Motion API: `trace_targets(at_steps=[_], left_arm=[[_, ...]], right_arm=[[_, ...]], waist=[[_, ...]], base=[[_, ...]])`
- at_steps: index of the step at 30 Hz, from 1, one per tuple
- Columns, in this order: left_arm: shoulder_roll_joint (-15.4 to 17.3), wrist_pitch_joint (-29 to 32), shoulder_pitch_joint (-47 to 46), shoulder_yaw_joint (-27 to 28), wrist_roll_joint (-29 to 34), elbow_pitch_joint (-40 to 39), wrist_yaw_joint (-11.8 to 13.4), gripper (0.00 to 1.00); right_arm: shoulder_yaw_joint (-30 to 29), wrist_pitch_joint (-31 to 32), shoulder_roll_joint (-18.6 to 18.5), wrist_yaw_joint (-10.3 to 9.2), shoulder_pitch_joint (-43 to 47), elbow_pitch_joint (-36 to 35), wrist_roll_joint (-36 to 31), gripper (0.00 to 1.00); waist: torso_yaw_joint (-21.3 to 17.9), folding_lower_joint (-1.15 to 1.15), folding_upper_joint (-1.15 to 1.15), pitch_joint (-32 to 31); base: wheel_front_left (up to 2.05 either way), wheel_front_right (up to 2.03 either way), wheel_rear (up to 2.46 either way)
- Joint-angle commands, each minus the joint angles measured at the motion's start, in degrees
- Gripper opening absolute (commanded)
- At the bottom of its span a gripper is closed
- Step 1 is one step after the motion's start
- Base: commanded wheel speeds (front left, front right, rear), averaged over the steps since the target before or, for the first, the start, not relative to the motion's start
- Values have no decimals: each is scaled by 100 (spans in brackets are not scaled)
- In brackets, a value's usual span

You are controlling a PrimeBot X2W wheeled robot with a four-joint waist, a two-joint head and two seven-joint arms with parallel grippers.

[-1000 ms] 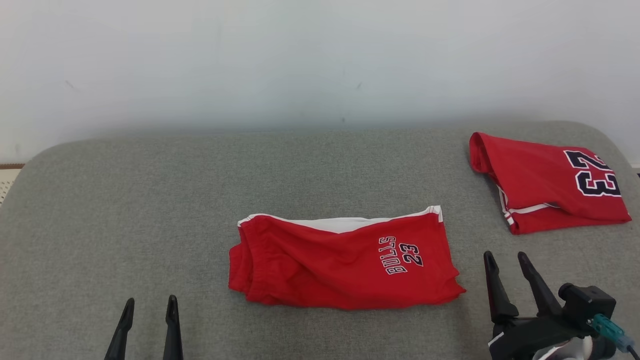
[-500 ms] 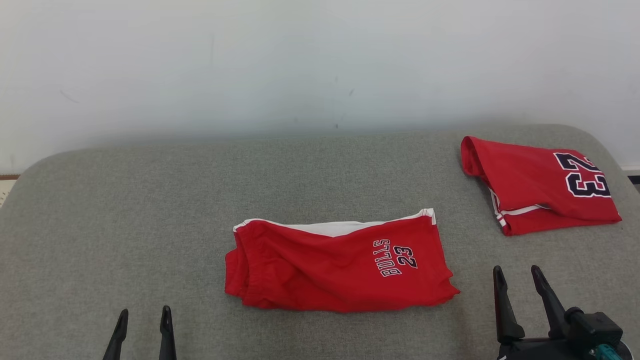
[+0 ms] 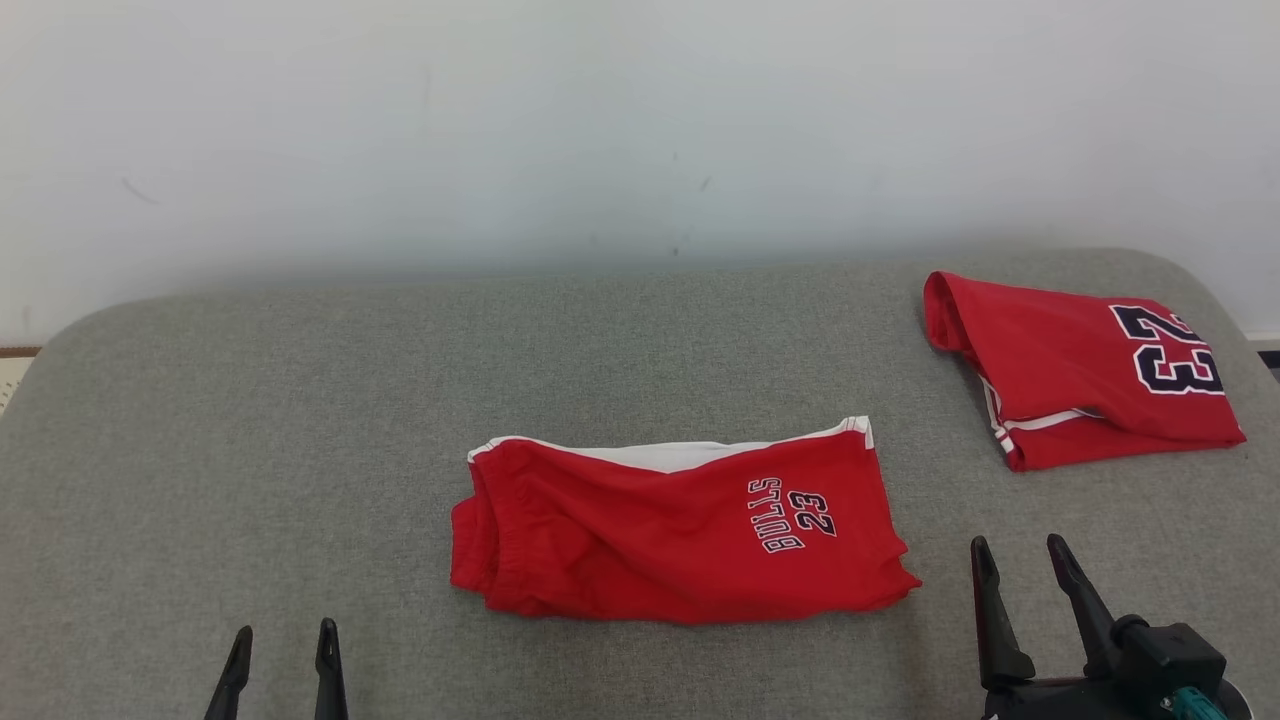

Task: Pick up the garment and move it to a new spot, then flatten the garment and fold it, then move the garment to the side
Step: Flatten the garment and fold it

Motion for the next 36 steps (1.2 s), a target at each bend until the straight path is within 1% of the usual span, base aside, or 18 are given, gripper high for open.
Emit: trace_targets(at_steps=[1,27,36], left_arm=[[27,-23,58,30,2,1,1,100],[18,-24,65,15,23,-5,13,100],[15,-24,52,7,25,-6,-1,100]], right_arm=[[11,8,10,1,32,-12,-39,100],[-15,92,27,1,72,-20,-92,100],[-58,167,40,1,24,83,14,100]], waist=[[-2,0,0,3],[-10,0,0,18],[14,0,0,19]], base=[[0,0,0],[0,0,0],[0,0,0]])
